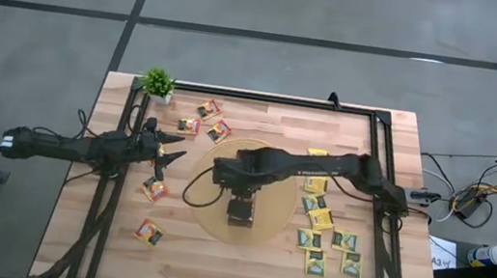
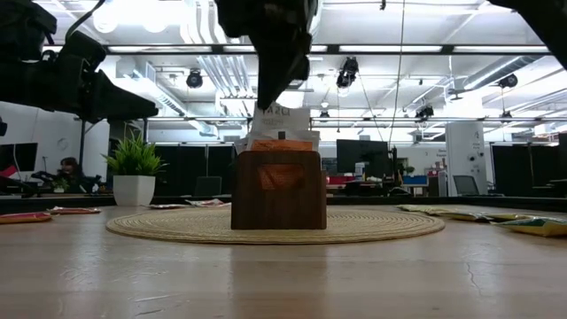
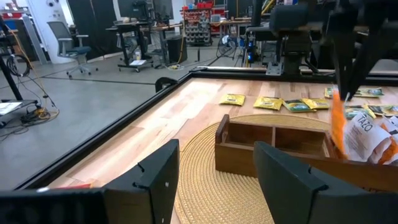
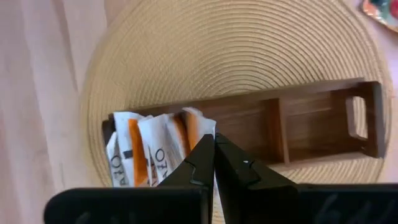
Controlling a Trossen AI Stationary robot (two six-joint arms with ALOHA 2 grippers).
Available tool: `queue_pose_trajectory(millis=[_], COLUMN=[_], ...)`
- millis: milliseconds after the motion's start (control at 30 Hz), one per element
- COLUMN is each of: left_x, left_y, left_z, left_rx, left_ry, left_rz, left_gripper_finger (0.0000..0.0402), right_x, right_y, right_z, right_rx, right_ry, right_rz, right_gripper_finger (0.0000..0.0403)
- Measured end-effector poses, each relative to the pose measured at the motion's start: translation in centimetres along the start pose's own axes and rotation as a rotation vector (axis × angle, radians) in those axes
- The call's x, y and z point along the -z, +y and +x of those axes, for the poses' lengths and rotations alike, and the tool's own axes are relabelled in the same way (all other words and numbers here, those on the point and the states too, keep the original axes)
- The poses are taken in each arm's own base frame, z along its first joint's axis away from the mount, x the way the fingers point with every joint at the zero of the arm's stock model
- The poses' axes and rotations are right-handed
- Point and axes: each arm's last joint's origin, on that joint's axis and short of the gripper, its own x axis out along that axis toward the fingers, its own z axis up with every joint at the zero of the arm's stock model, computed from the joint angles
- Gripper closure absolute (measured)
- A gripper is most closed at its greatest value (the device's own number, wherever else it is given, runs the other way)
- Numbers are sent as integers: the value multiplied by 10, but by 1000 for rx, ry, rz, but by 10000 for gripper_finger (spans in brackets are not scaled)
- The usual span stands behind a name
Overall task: Pick & Place Tea
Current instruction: Put the white tea bag into the bottom section of the wooden organizer
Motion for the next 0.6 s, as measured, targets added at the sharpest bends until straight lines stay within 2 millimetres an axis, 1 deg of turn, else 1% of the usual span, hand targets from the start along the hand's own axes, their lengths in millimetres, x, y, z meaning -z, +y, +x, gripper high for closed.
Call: queue_pose_trajectory(millis=[67,133,367,600], left_x=[0,0,0,0], left_y=[0,0,0,0], left_z=[0,0,0,0], left_rx=[0,0,0,0], left_ry=[0,0,0,0], left_rz=[0,0,0,0], left_gripper_finger=[199,199,199,199], right_x=[-1,0,9,7], right_y=[0,2,2,3], right_z=[-3,-3,16,19], right_rx=[-2,-3,13,5], right_ry=[-9,-10,63,39], right_rz=[2,3,5,14], right_gripper_finger=[395,395,395,395])
